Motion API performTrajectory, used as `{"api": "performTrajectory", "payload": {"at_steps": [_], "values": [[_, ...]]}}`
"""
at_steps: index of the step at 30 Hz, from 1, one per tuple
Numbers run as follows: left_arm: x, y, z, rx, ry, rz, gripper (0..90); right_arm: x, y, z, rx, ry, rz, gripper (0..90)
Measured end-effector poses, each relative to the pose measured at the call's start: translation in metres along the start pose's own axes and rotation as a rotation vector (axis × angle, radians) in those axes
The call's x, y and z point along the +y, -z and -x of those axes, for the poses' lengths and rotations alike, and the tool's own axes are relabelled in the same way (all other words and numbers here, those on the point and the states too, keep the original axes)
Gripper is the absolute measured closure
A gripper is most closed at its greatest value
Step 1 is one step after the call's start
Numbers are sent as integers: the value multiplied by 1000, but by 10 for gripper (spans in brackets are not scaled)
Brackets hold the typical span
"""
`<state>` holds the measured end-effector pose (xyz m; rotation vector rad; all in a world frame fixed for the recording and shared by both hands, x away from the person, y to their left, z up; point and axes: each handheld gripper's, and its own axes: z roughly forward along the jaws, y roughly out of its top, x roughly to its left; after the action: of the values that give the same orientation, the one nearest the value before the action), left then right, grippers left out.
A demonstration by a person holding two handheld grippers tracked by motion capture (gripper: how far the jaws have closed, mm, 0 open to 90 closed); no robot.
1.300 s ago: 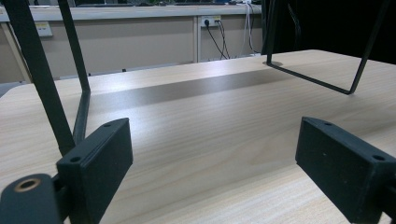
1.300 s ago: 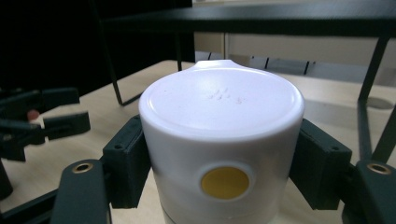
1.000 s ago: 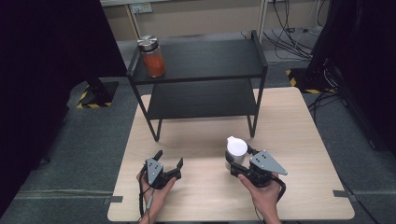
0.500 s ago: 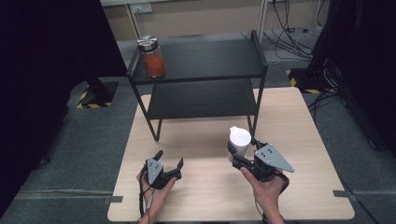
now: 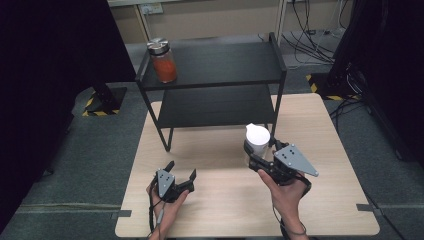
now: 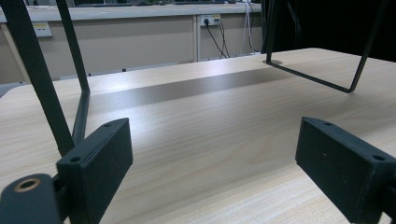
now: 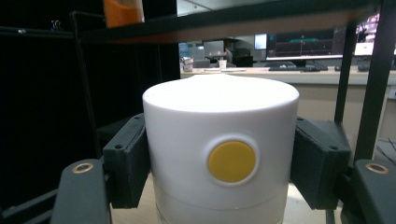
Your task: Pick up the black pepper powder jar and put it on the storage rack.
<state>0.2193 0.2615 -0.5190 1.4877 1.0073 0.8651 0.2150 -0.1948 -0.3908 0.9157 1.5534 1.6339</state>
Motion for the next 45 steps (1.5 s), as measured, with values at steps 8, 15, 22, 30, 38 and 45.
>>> {"api": "performTrajectory", "payload": {"at_steps": [8, 15, 22, 30, 38, 45], "values": [[0, 0, 0, 1, 3, 0, 105, 15, -7, -1, -2, 5, 35, 305], [0, 0, 0, 1, 3, -1, 105, 26, -13, -1, -5, 10, 53, 305], [0, 0, 0, 2, 4, 0, 105, 34, -19, -1, -13, 6, 72, 305], [0, 0, 0, 3, 2, 0, 105, 41, -25, -1, -20, 2, 86, 306], [0, 0, 0, 3, 1, -1, 104, 53, -30, 0, -24, 4, 107, 306], [0, 0, 0, 3, 1, -2, 104, 61, -35, 0, -28, 2, 117, 306]]}}
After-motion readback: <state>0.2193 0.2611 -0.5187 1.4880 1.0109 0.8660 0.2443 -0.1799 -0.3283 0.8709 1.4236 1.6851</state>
